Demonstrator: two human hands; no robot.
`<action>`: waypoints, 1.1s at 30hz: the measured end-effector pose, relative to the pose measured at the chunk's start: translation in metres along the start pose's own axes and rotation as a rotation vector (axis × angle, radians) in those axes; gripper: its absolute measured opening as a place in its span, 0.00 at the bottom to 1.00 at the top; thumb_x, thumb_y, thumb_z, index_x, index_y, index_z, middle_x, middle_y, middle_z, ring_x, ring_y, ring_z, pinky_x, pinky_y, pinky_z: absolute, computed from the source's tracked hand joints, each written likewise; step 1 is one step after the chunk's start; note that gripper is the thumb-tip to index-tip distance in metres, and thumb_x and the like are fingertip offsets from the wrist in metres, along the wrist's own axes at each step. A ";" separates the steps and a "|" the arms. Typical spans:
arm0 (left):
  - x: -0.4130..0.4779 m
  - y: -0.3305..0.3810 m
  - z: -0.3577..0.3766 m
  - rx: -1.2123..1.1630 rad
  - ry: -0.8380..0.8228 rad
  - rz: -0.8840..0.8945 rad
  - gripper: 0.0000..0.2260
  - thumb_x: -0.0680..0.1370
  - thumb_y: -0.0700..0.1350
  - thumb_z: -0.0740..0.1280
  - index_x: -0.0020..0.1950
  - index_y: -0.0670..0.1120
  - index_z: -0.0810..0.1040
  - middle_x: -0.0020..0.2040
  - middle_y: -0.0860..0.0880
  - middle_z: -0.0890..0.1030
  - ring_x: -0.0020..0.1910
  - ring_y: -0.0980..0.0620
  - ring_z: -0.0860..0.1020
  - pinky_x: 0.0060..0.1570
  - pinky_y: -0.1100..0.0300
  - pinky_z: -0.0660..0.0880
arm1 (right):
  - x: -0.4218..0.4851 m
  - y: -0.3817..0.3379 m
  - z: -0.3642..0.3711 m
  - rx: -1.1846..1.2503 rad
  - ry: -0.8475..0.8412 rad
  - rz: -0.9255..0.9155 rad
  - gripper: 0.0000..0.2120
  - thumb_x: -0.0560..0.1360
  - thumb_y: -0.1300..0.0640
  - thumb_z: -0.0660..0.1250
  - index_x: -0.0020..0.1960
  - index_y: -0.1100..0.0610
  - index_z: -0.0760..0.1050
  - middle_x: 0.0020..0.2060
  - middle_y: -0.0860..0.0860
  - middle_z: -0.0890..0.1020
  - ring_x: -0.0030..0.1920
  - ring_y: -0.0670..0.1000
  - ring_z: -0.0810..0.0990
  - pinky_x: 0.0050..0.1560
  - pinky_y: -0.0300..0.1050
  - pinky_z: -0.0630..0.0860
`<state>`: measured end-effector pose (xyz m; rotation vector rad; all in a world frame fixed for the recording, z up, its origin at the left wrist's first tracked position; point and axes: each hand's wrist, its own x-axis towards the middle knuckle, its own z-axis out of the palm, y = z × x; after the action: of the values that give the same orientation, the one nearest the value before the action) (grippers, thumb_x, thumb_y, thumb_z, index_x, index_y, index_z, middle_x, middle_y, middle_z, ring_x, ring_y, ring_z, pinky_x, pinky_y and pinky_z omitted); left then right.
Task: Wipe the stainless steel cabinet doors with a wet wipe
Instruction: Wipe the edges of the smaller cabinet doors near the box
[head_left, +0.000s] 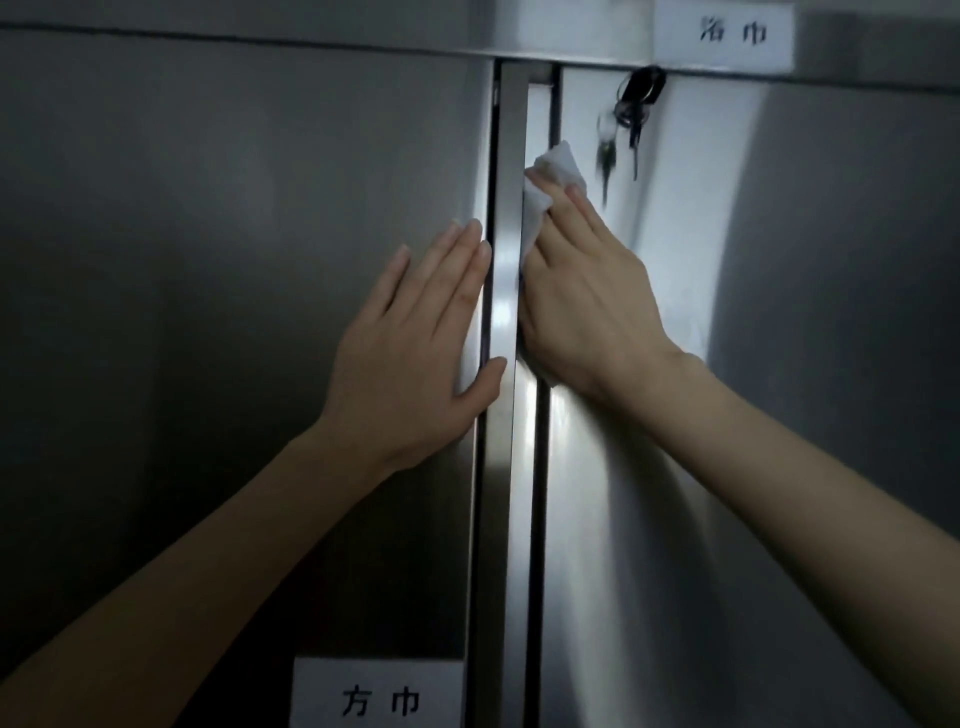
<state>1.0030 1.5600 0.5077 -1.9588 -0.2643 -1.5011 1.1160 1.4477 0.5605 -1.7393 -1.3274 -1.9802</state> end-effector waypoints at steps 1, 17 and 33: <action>0.004 -0.002 -0.001 0.001 0.003 -0.002 0.33 0.79 0.58 0.52 0.78 0.39 0.57 0.79 0.42 0.56 0.78 0.48 0.53 0.76 0.49 0.51 | 0.000 0.002 0.000 0.004 0.006 -0.014 0.24 0.78 0.60 0.49 0.71 0.69 0.61 0.73 0.62 0.61 0.76 0.56 0.50 0.75 0.47 0.43; 0.004 -0.004 0.003 0.012 0.029 0.013 0.32 0.78 0.56 0.54 0.77 0.39 0.60 0.78 0.44 0.59 0.78 0.48 0.56 0.76 0.48 0.55 | 0.055 0.030 -0.008 -0.099 -0.033 -0.002 0.25 0.79 0.61 0.44 0.75 0.64 0.50 0.75 0.56 0.54 0.76 0.54 0.45 0.74 0.46 0.43; -0.070 0.014 0.011 -0.011 -0.010 0.044 0.31 0.80 0.56 0.55 0.77 0.38 0.58 0.78 0.42 0.58 0.78 0.46 0.55 0.76 0.48 0.53 | -0.047 -0.013 0.002 0.081 -0.098 -0.067 0.24 0.82 0.57 0.42 0.74 0.68 0.50 0.75 0.61 0.54 0.76 0.58 0.44 0.74 0.49 0.45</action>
<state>0.9961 1.5713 0.4371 -1.9681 -0.2163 -1.4682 1.1229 1.4373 0.5130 -1.7977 -1.4946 -1.8687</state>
